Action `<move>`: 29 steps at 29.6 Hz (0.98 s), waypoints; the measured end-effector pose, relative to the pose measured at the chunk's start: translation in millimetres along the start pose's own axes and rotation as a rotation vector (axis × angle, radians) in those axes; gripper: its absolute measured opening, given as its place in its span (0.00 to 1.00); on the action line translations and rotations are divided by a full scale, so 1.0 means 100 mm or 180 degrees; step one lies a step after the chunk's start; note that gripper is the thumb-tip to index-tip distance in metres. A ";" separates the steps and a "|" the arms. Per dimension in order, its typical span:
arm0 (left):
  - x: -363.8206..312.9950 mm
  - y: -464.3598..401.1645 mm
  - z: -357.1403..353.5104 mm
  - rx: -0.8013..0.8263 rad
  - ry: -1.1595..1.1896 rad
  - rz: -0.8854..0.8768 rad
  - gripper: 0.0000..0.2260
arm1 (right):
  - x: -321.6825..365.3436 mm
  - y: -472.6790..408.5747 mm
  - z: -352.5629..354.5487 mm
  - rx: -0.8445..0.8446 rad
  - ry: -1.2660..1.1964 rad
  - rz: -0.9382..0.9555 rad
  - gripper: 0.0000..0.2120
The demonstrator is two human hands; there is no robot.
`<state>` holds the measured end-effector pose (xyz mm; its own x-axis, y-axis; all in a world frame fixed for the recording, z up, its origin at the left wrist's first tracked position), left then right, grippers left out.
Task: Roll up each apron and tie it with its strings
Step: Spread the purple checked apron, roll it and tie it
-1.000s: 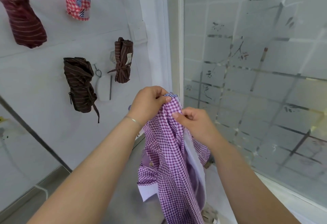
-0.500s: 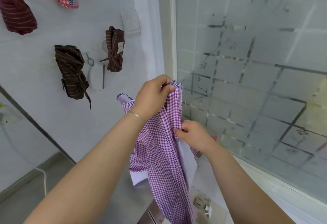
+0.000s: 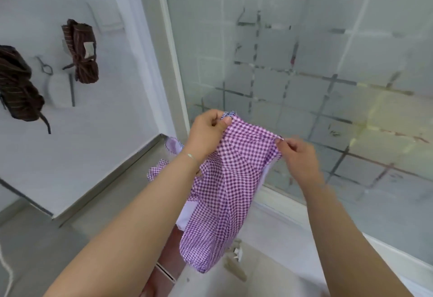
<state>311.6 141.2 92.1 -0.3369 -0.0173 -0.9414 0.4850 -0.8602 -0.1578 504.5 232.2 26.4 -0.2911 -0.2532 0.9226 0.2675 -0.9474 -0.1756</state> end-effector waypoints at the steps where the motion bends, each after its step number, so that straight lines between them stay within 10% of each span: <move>1: 0.01 0.04 -0.10 0.0011 0.0191 0.0090 0.08 | 0.00 -0.02 0.13 -0.0134 0.0046 0.0063 0.18; 10: -0.34 0.24 -0.17 -0.0967 0.0438 -0.0511 0.10 | 0.10 0.23 0.33 0.0502 0.0566 0.0880 0.15; 17: -0.56 0.35 0.17 -0.1056 -0.0001 -0.0886 0.07 | -0.10 0.47 -0.23 0.1730 0.0643 0.0692 0.10; 29: -0.15 0.53 0.93 -0.1999 -0.0491 -0.0473 0.05 | -0.53 0.57 -0.41 0.2107 0.0533 -0.0349 0.18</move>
<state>267.8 48.4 125.9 -0.5255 -0.0344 -0.8501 0.7870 -0.3992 -0.4704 497.2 183.8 -46.9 -0.4720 -0.2401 0.8482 0.7174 -0.6638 0.2113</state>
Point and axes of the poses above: each hand's wrist, its own y-axis away from the middle knuckle, its own z-axis out of the back of the hand, x = y × z, the point moved 1 cm from there along -y, towards the middle knuckle, and after that the axes turned 2 degrees about -z, right-handed, at the moved point
